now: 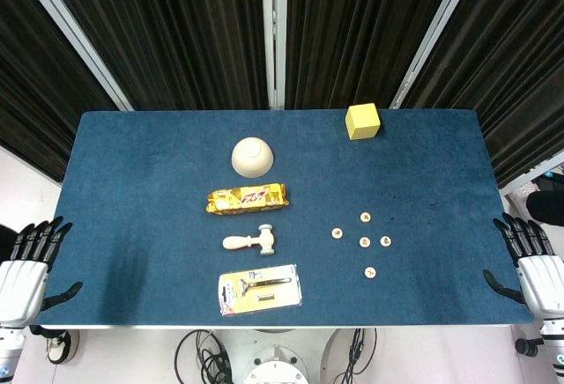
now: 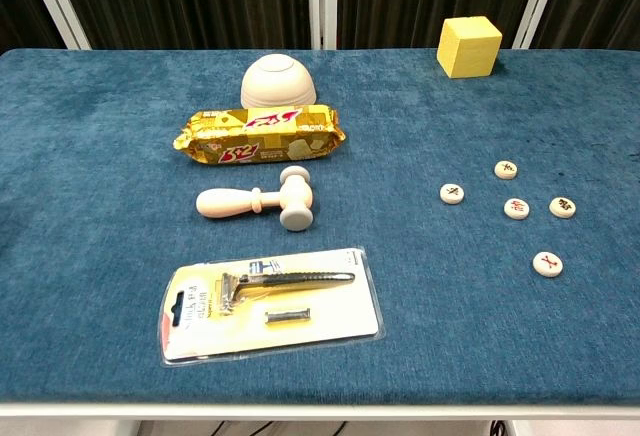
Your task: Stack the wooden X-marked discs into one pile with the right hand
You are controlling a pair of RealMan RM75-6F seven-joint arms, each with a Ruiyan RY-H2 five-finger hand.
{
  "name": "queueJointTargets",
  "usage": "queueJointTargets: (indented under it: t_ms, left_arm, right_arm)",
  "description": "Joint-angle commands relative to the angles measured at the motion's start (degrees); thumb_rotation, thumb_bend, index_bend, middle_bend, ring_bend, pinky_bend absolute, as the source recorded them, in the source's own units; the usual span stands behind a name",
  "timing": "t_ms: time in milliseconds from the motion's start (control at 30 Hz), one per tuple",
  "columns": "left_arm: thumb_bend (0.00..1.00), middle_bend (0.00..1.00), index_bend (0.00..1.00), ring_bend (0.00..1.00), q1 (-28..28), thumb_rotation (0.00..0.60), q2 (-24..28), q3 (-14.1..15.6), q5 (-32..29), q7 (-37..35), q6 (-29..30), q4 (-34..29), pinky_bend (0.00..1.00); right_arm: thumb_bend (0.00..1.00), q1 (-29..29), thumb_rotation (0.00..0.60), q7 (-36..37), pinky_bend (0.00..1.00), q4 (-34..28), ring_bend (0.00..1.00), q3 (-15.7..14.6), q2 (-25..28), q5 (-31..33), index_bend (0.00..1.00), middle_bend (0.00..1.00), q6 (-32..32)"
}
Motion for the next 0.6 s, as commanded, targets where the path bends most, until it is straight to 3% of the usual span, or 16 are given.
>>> queueJointTargets:
  t_ms: [33, 300, 500, 600]
  left_arm:
    - [0.14, 0.00, 0.08, 0.00, 0.0, 0.600, 0.0, 0.0, 0.0, 0.1, 0.0, 0.0, 0.00]
    - [0.14, 0.00, 0.08, 0.00, 0.0, 0.600, 0.0, 0.1, 0.2, 0.5, 0.0, -0.3, 0.00]
    - [0.14, 0.00, 0.08, 0.00, -0.1, 0.600, -0.1, 0.3, 0.3, 1.4, -0.5, -0.6, 0.00]
    - [0.14, 0.00, 0.08, 0.00, 0.1, 0.600, 0.0, 0.1, 0.5, 1.0, 0.2, -0.9, 0.00]
  right_arm:
    - [0.22, 0.0, 0.538, 0.0, 0.00, 0.0, 0.00, 0.0, 0.0, 0.0, 0.00, 0.00, 0.0]
    - [0.22, 0.7, 0.537, -0.6, 0.00, -0.9, 0.00, 0.0, 0.1, -0.9, 0.00, 0.00, -0.5]
    - [0.22, 6.3, 0.575, -8.8, 0.00, -8.3, 0.00, 1.0, 2.2, -4.5, 0.00, 0.00, -5.4]
    - [0.22, 10.4, 0.597, -14.8, 0.00, -13.6, 0.00, 2.6, 2.1, -3.7, 0.00, 0.00, -11.3]
